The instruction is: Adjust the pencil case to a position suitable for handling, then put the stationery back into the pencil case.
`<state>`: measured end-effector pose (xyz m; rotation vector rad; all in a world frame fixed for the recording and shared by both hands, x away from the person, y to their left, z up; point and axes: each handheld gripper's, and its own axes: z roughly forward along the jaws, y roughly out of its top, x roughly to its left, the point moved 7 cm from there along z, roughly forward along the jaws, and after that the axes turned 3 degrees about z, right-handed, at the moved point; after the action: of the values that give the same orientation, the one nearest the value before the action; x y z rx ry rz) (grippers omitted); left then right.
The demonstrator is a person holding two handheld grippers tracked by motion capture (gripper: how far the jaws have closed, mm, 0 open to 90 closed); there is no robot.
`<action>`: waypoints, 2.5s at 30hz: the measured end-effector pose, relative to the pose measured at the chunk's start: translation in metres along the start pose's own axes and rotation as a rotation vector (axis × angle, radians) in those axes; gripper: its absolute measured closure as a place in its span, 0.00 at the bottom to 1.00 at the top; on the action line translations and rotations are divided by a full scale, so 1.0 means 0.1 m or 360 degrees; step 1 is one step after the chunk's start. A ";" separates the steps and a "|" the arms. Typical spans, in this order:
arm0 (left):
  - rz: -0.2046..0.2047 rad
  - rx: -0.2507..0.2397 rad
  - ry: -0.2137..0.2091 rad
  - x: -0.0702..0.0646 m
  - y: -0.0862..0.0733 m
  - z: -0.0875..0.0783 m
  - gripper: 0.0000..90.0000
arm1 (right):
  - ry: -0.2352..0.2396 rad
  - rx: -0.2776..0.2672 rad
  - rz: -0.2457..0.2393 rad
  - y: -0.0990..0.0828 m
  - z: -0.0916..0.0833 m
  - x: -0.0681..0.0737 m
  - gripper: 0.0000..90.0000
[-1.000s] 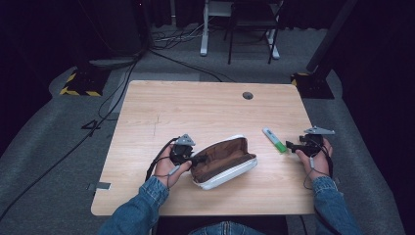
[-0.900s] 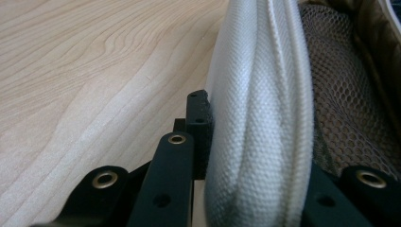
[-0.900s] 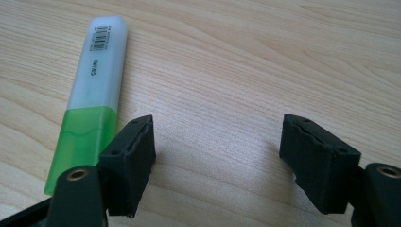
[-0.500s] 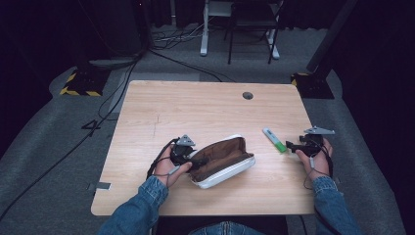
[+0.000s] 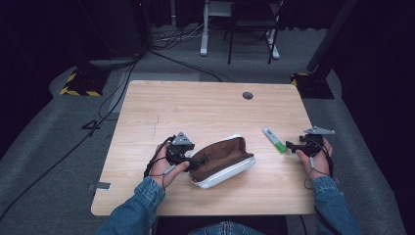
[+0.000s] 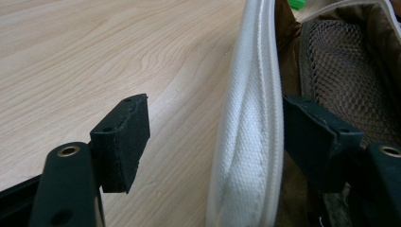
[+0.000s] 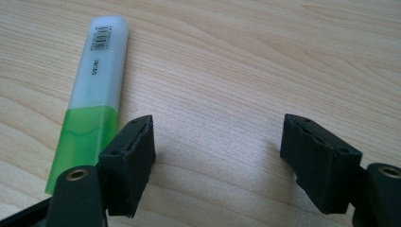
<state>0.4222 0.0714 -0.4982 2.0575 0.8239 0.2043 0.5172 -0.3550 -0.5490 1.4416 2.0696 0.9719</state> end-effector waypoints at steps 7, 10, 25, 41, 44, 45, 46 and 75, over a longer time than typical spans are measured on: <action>0.0032 -0.0045 0.0062 -0.01 0.04 -0.16 0.27 | -0.0002 0.0001 0.0001 0.00 0.00 0.00 0.30; 0.0053 -0.0053 0.0087 -0.01 0.04 -0.21 0.26 | -0.0002 0.0003 0.0001 0.00 0.00 0.00 0.30; 0.0165 -0.0016 0.0158 0.02 -0.19 -0.53 0.23 | 0.0060 -0.0001 0.0054 0.05 -0.06 0.08 0.36; 0.0134 0.0135 0.0269 0.28 -0.56 -0.70 0.20 | 0.0182 0.0051 -0.0017 0.31 -0.15 0.34 0.50; 0.0144 0.0177 0.0292 0.33 -0.63 -0.73 0.19 | 0.0197 0.0077 -0.0028 0.34 -0.12 0.41 0.53; 0.0134 0.0200 0.0308 0.36 -0.67 -0.74 0.19 | 0.0202 0.0086 -0.0027 0.35 -0.11 0.43 0.54; 0.0134 0.0200 0.0308 0.36 -0.67 -0.74 0.19 | 0.0202 0.0086 -0.0027 0.35 -0.11 0.43 0.54; 0.0048 0.0360 0.0448 0.69 -1.07 -0.76 0.18 | 0.0178 0.0303 -0.0180 0.28 0.19 0.62 0.69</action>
<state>0.3912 0.2074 -0.5478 2.2867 1.0256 0.4426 0.5252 -0.2857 -0.5382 1.3705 2.3531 0.8475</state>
